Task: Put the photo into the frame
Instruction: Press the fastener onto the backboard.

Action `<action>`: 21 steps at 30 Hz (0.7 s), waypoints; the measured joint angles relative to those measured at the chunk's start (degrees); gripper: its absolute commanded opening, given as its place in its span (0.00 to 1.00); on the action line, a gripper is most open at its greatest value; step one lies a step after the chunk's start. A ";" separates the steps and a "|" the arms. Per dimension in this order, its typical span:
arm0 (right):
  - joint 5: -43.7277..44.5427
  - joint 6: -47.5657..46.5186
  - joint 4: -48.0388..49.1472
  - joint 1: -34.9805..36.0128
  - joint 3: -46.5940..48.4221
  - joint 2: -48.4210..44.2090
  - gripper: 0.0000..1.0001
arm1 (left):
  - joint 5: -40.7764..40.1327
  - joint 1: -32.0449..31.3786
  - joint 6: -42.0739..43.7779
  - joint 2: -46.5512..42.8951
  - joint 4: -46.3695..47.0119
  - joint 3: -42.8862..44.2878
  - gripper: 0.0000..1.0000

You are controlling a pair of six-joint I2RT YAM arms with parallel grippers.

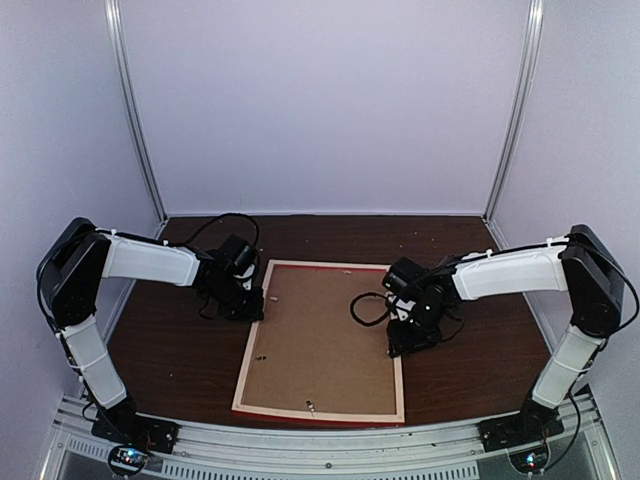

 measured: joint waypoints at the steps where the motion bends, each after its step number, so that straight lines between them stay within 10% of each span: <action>1: 0.35 0.59 -0.04 0.20 0.00 0.00 0.47 | 0.00 0.00 0.00 0.00 0.00 0.00 0.15; 21: 9.53 5.86 0.22 1.88 2.19 1.51 0.45 | 0.02 0.00 0.00 0.00 0.00 0.00 0.15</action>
